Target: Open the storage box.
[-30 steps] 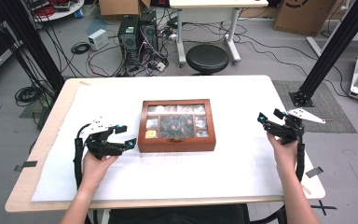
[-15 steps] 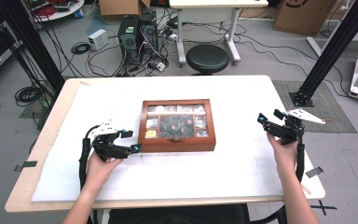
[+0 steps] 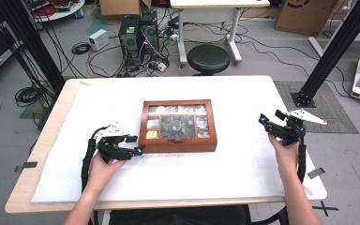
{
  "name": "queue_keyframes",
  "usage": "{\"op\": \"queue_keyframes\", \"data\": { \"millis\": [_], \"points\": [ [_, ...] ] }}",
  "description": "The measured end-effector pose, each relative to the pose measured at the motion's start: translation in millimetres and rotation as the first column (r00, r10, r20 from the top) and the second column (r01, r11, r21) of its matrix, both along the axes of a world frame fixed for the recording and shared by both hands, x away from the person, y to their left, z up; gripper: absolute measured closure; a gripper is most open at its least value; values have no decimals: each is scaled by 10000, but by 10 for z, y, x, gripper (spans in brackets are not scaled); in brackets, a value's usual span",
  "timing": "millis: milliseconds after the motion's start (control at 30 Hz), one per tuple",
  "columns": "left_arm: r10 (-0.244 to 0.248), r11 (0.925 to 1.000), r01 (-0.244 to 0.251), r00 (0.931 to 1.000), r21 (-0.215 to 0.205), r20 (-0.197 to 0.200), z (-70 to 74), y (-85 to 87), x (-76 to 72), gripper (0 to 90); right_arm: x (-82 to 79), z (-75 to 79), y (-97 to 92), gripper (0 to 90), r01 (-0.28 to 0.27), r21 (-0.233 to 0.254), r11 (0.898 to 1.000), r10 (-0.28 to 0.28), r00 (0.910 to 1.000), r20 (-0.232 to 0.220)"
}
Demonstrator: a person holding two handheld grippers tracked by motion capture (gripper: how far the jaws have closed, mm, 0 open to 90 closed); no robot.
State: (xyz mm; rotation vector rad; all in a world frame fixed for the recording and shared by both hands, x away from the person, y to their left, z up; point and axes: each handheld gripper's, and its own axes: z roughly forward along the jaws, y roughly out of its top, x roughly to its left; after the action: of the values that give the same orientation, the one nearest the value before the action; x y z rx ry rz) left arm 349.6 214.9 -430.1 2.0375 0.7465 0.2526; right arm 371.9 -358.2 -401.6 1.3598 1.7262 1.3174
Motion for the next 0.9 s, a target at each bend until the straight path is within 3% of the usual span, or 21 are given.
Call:
{"op": "queue_keyframes", "data": {
  "millis": [333,533,833,900],
  "points": [
    [-169,9988,173,9998,467,-74,18,-46,4,487,3,-3,8,252,11,26,10000,-11,10000,-49],
    [-161,9993,158,9999,329,59,45,-29,-9,513,3,-3,11,252,19,29,10000,-18,10000,-76],
    [-156,9983,144,9997,565,210,72,-43,-25,518,7,-5,17,252,-8,-57,10000,8,10000,-21],
    [-225,9991,213,9991,362,346,90,-37,-36,532,7,-6,15,252,-8,-47,10000,8,10000,-16]
  ]
}}
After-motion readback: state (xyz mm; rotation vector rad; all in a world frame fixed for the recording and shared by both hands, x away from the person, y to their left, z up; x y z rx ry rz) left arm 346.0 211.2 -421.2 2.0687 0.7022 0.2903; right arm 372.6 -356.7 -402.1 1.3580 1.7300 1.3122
